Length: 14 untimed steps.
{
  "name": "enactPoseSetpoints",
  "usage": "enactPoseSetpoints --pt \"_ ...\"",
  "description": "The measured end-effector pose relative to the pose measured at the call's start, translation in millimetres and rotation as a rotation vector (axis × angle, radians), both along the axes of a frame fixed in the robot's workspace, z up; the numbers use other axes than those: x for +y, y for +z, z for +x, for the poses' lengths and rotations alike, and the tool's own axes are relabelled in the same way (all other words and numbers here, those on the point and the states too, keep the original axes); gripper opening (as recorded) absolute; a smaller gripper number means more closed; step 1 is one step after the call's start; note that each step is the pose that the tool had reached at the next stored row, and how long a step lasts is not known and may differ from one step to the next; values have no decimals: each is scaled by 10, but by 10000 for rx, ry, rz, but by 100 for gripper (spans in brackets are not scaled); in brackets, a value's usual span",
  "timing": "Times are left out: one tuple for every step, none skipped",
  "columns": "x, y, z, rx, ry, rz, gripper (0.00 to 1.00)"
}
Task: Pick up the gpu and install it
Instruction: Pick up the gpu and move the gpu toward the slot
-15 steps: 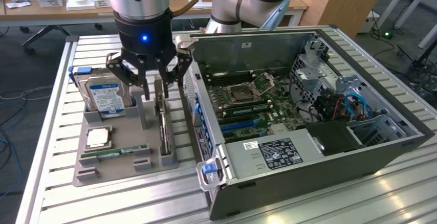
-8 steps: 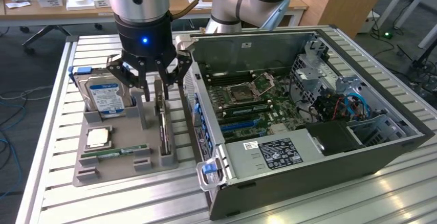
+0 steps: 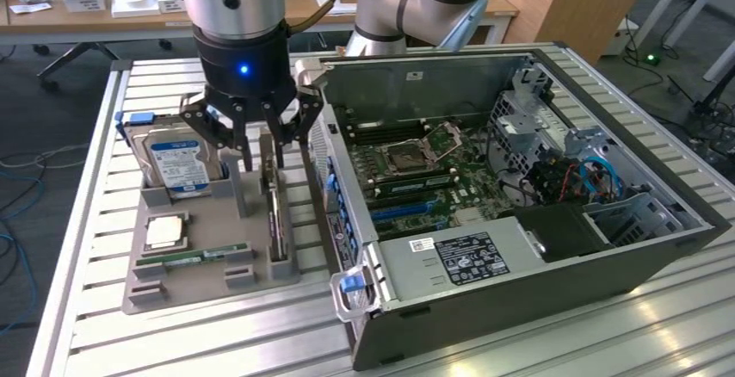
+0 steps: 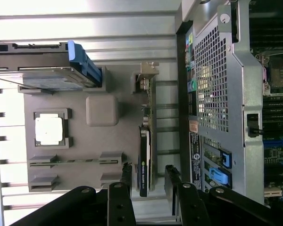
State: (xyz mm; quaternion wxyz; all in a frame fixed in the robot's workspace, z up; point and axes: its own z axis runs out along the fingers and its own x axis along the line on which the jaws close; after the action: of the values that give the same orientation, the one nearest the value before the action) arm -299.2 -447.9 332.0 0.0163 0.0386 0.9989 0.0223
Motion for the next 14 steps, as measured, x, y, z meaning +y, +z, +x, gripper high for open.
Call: enactPoseSetpoints --pt "0 -6 0 2 0 -2 42" --pt "0 -13 0 2 0 -2 42" --pt "0 -20 0 2 0 -2 42" --pt "0 -28 0 2 0 -2 42" --pt "0 -36 0 3 0 -2 42" --pt "0 -44 0 3 0 -2 42" --pt "0 -53 0 3 0 -3 42" --pt "0 -61 0 3 0 -2 42" --pt "0 -70 0 2 0 -2 42" --pt "0 -79 0 2 1 -2 42" --pt "0 -87 0 2 0 -2 42" --pt "0 -96 0 3 0 -2 42" --pt "0 -106 0 3 0 -2 42" --pt "0 -115 0 2 0 -2 42"
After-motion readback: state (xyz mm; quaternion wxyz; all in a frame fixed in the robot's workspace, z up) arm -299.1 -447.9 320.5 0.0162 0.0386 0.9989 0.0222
